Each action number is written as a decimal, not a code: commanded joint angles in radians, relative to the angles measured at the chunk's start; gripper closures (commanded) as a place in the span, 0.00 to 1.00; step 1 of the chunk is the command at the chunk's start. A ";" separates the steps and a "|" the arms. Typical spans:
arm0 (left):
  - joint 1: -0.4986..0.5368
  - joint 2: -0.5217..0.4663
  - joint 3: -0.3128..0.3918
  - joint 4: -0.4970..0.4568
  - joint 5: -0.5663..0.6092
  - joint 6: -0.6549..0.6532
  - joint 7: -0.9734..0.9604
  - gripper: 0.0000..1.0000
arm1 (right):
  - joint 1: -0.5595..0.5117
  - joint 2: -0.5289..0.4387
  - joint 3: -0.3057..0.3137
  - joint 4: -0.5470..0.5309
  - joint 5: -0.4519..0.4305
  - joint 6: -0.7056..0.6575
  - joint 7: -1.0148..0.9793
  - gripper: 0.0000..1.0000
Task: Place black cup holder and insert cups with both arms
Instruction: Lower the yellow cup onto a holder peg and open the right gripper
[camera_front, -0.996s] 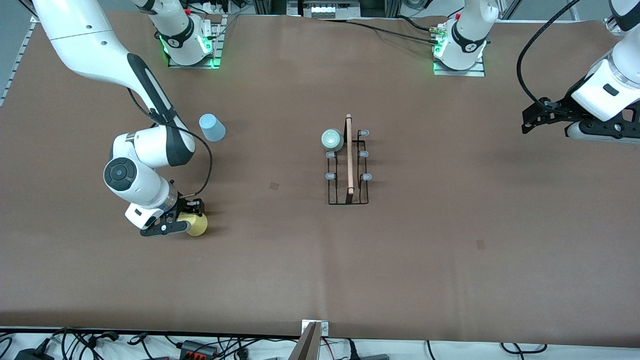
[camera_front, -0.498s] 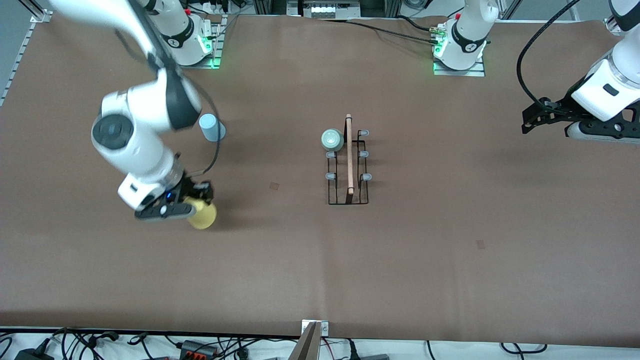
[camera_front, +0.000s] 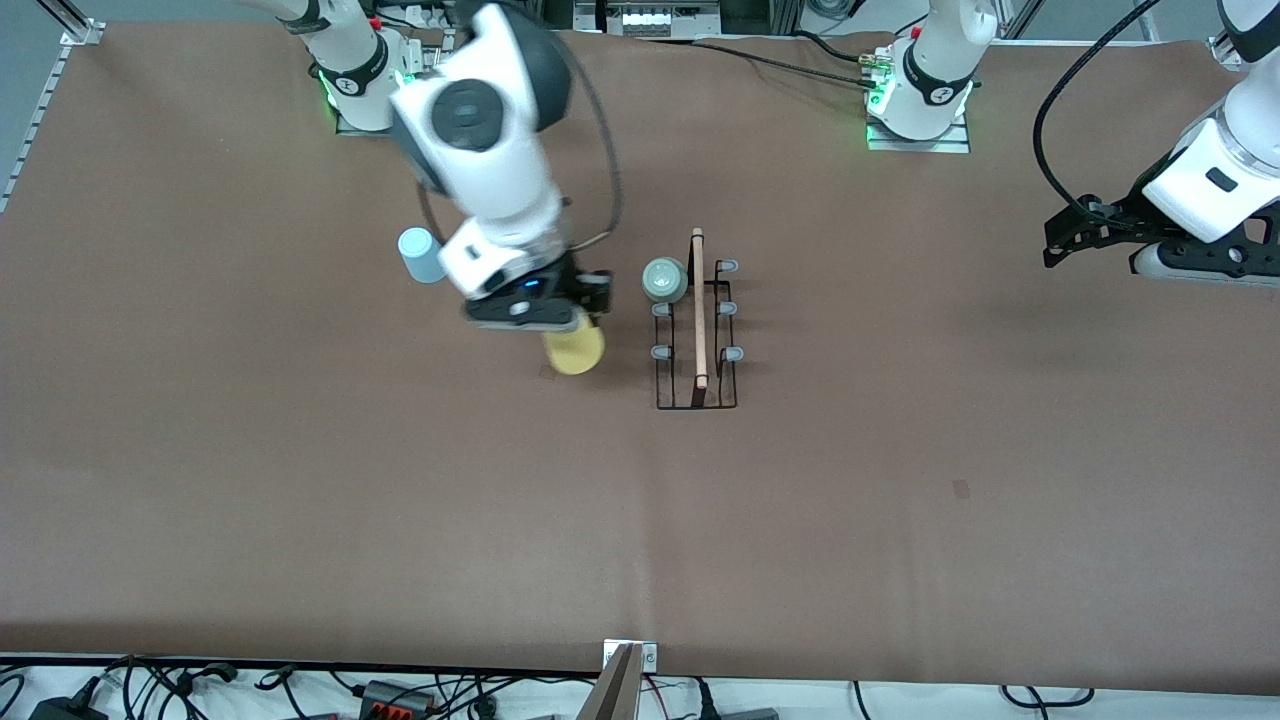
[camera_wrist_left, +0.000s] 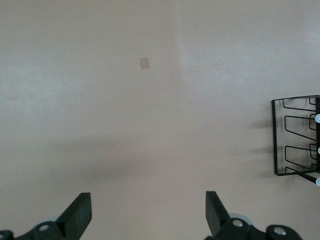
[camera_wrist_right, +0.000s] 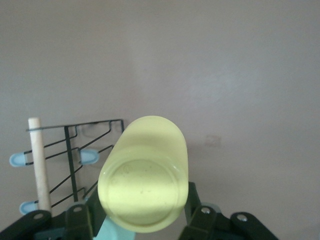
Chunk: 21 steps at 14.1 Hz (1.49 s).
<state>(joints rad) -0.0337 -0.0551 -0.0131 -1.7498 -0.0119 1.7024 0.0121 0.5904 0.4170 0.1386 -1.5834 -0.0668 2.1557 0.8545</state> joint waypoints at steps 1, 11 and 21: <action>-0.006 -0.002 0.009 0.003 -0.014 0.002 0.014 0.00 | 0.049 0.078 -0.014 0.078 -0.037 0.016 0.069 0.68; -0.006 -0.002 0.009 0.003 -0.014 0.000 0.012 0.00 | 0.117 0.173 -0.016 0.094 -0.057 0.185 0.101 0.66; -0.006 -0.002 0.009 0.003 -0.014 -0.010 0.012 0.00 | 0.134 0.212 -0.017 0.091 -0.126 0.214 0.112 0.00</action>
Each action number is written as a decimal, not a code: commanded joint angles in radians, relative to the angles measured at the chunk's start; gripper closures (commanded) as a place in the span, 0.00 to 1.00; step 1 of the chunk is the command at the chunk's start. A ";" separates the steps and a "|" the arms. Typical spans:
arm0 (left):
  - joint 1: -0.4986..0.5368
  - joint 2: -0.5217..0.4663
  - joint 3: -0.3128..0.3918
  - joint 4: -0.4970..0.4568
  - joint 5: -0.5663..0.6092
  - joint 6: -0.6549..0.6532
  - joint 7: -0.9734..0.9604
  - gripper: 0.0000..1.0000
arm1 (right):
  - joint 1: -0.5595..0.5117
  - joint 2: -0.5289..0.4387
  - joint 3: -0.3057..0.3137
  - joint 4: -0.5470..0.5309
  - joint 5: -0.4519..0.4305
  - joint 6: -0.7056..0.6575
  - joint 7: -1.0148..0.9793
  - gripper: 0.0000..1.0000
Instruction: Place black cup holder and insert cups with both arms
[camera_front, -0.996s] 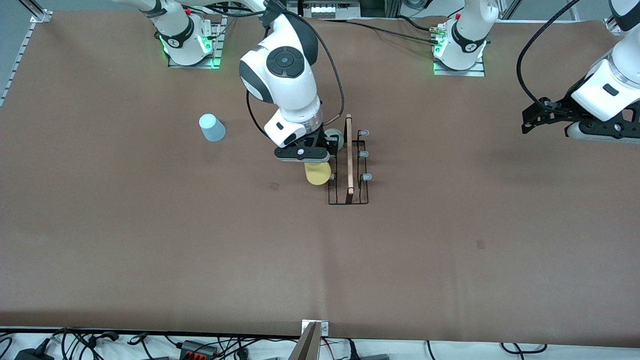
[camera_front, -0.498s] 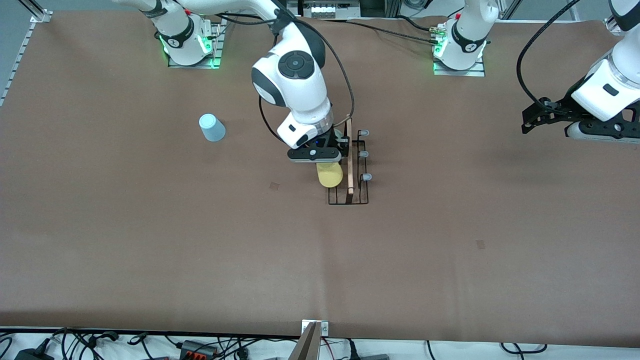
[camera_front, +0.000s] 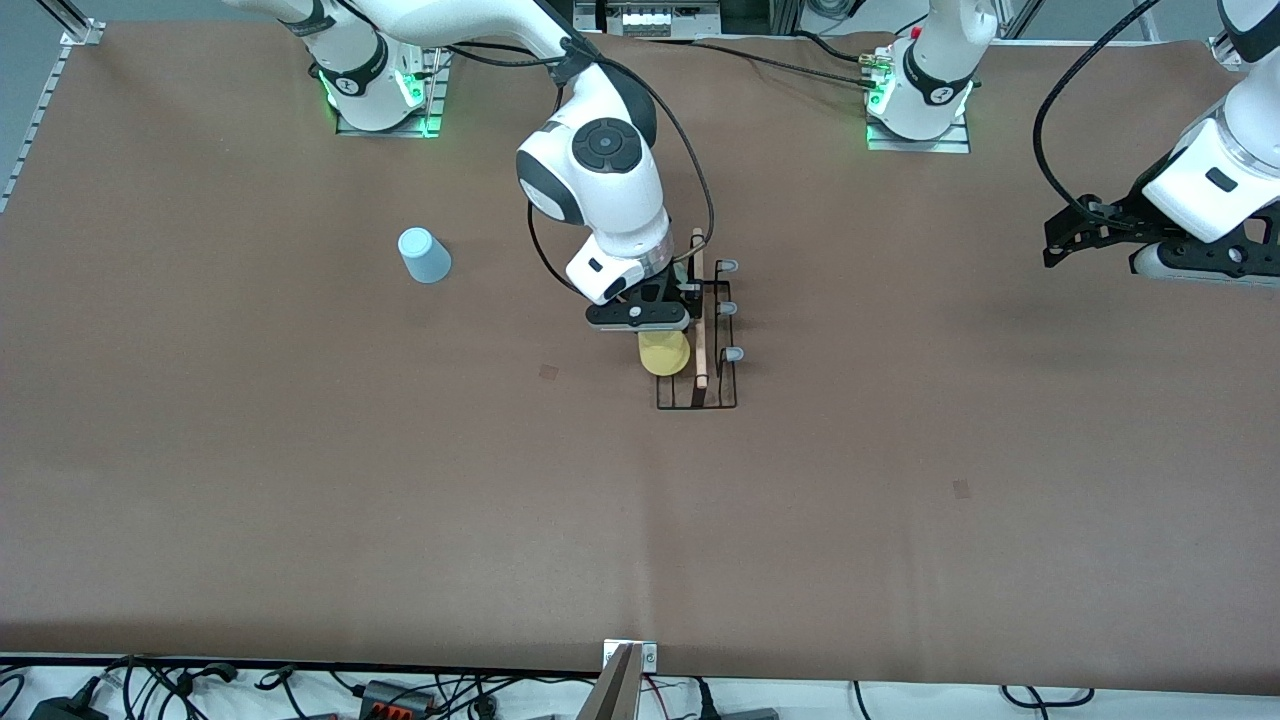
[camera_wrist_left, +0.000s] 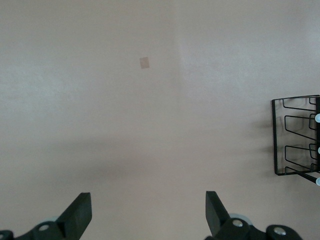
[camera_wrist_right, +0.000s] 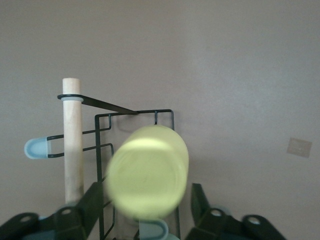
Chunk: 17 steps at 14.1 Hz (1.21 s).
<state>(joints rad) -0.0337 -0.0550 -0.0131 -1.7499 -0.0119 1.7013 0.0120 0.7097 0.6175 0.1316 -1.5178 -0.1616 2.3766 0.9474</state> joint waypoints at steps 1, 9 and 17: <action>-0.006 -0.002 0.009 0.003 -0.014 -0.009 0.012 0.00 | 0.013 0.005 -0.010 0.024 -0.030 -0.010 0.014 0.00; -0.006 -0.002 0.010 0.004 -0.014 -0.009 0.009 0.00 | -0.276 -0.277 0.006 -0.105 -0.018 -0.325 -0.180 0.00; -0.005 -0.002 0.010 0.004 -0.016 -0.011 0.005 0.00 | -0.748 -0.542 0.051 -0.119 0.042 -0.662 -0.686 0.00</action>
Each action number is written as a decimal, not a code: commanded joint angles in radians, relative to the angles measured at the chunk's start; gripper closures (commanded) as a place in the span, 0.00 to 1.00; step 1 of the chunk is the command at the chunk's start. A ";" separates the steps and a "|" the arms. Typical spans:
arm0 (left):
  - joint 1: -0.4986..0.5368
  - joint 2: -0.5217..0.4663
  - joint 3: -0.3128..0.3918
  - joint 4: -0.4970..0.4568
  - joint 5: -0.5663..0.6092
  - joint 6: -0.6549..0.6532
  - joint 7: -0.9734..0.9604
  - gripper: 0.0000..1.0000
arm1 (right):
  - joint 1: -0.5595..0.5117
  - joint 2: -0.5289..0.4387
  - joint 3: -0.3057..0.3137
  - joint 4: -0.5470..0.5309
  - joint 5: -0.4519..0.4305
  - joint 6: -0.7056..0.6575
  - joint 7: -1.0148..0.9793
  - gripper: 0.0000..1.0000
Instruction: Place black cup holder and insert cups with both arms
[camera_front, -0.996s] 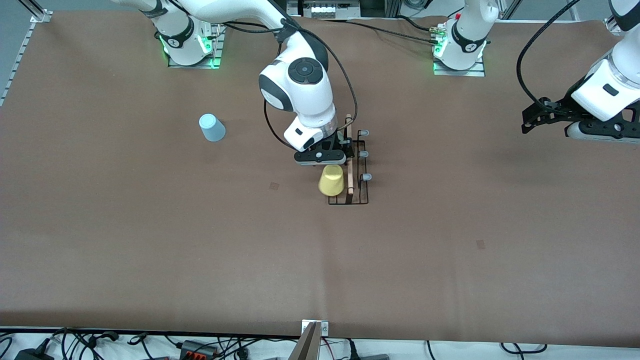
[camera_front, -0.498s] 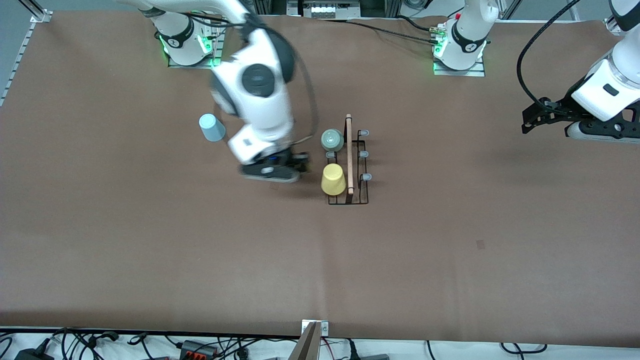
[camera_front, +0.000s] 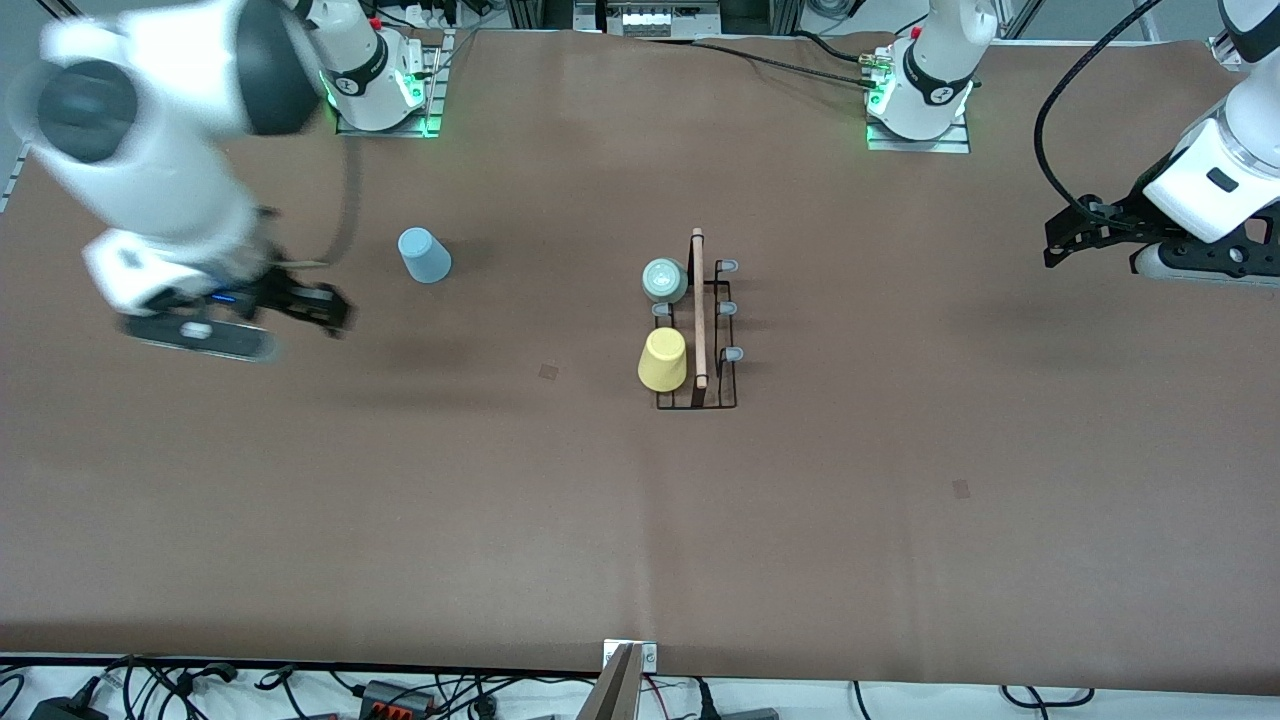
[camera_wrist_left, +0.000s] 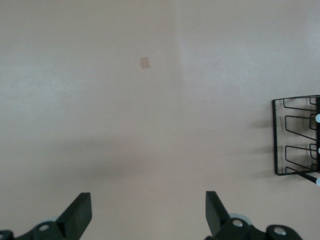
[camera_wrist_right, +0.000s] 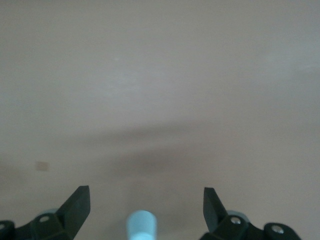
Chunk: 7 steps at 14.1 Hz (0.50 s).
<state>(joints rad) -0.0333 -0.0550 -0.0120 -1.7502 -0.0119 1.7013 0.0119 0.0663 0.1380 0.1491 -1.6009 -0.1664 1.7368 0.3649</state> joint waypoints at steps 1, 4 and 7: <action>-0.007 -0.002 0.010 0.005 -0.016 -0.012 0.000 0.00 | -0.164 -0.089 0.033 -0.036 0.100 -0.022 -0.148 0.00; -0.007 -0.002 0.011 0.005 -0.016 -0.017 0.000 0.00 | -0.290 -0.133 0.030 -0.001 0.153 -0.072 -0.164 0.00; -0.007 -0.002 0.011 0.005 -0.016 -0.017 0.000 0.00 | -0.306 -0.118 0.020 0.114 0.140 -0.224 -0.172 0.00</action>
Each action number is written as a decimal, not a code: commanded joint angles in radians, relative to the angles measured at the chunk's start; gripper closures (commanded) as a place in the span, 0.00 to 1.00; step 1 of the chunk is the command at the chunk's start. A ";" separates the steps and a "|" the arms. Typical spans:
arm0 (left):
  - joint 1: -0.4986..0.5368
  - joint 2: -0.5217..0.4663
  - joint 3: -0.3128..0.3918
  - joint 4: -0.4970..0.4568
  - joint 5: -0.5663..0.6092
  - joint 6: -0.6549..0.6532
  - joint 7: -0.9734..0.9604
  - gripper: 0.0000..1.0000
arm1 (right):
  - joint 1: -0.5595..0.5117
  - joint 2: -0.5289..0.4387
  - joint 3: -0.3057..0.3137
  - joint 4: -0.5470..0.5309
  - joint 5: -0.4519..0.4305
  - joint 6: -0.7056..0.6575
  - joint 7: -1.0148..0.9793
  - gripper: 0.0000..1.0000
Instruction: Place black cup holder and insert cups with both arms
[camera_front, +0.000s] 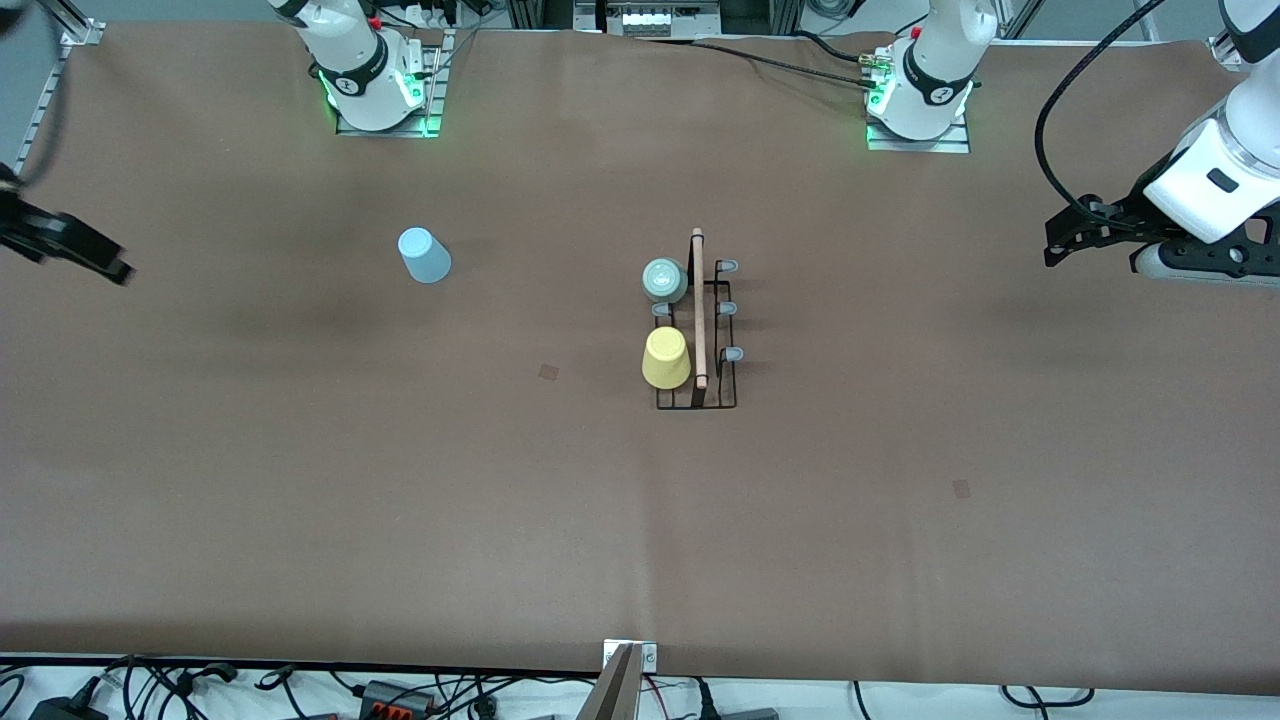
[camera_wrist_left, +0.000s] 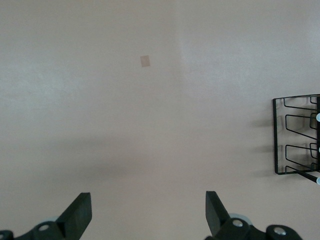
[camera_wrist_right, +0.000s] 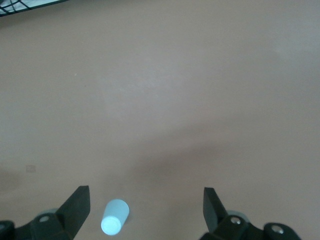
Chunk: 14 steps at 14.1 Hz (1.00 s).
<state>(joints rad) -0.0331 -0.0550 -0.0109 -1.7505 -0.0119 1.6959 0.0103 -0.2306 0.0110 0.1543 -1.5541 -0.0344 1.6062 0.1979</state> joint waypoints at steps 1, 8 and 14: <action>-0.007 -0.002 0.009 0.005 -0.016 -0.012 0.002 0.00 | -0.003 0.023 0.004 0.077 0.013 -0.127 -0.006 0.00; -0.007 -0.002 0.009 0.005 -0.016 -0.012 0.002 0.00 | 0.176 0.044 -0.126 0.066 0.007 -0.092 -0.164 0.00; -0.007 -0.002 0.009 0.005 -0.016 -0.012 0.002 0.00 | 0.205 0.043 -0.157 0.066 0.024 -0.078 -0.164 0.00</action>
<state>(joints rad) -0.0333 -0.0550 -0.0109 -1.7505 -0.0119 1.6953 0.0103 -0.0385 0.0558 0.0134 -1.5017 -0.0260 1.5263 0.0491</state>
